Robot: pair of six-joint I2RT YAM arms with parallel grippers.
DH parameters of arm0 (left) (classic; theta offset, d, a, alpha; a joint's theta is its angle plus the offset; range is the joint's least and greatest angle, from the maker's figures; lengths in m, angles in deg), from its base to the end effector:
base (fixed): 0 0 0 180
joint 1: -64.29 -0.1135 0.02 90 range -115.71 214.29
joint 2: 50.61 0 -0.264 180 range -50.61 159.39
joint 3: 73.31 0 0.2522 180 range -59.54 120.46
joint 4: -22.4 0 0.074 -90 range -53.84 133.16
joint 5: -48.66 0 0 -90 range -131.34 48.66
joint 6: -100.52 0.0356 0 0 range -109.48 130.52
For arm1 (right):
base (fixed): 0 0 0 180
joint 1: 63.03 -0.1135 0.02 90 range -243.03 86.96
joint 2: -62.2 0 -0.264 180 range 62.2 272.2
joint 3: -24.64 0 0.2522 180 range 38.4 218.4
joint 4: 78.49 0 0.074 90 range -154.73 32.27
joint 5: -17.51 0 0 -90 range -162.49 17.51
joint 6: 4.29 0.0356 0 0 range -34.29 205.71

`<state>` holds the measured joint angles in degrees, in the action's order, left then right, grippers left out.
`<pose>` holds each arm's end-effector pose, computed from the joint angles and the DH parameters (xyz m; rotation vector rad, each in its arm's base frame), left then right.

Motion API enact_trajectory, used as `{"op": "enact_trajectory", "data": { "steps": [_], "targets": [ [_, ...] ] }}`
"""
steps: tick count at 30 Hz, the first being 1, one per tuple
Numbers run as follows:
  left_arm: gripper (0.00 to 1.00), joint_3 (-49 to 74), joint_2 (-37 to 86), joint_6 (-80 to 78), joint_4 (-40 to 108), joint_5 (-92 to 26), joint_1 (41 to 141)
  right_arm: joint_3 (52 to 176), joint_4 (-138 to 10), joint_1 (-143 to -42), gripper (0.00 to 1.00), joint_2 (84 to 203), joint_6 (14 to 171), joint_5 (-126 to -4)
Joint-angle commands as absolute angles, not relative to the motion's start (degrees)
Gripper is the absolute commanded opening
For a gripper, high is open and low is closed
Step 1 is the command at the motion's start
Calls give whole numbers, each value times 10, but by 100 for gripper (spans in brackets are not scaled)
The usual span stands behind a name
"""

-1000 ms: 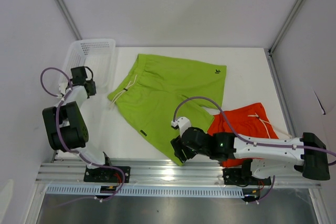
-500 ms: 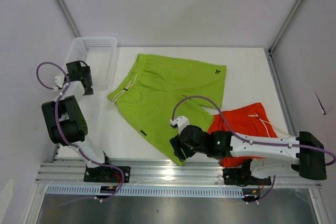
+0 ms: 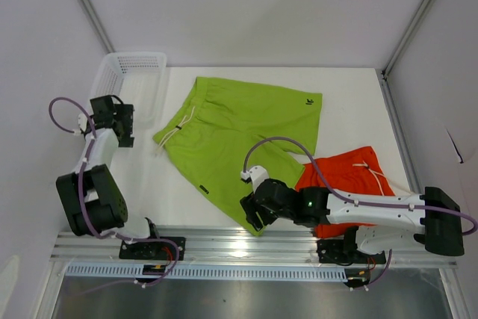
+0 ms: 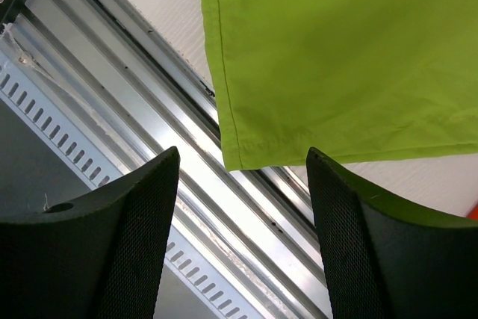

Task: Fold and stack the shorts
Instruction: Fold the shorts

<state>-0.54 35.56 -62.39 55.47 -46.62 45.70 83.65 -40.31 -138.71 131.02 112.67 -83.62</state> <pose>0.3052 0.1061 0.2391 -1.7530 1.6459 -0.3395 0.0675 0.2367 0.2358 -0.9362 2.2922 0.5910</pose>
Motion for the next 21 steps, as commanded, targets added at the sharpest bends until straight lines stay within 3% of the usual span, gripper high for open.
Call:
{"op": "enact_trajectory", "data": {
  "steps": [1,11,17,21],
  "targets": [
    [99,-43,280,-574,560,-461,451,841,-401,-1398,71,1288,1137,-848],
    [98,-143,185,-429,520,-313,453,836,-392,-1409,73,1300,1135,-851],
    [87,-223,199,-357,443,-241,477,840,-385,-1428,73,1317,1143,-871],
    [80,-249,200,-336,400,-277,507,833,-395,-1432,72,1317,1150,-872]
  ]
}}
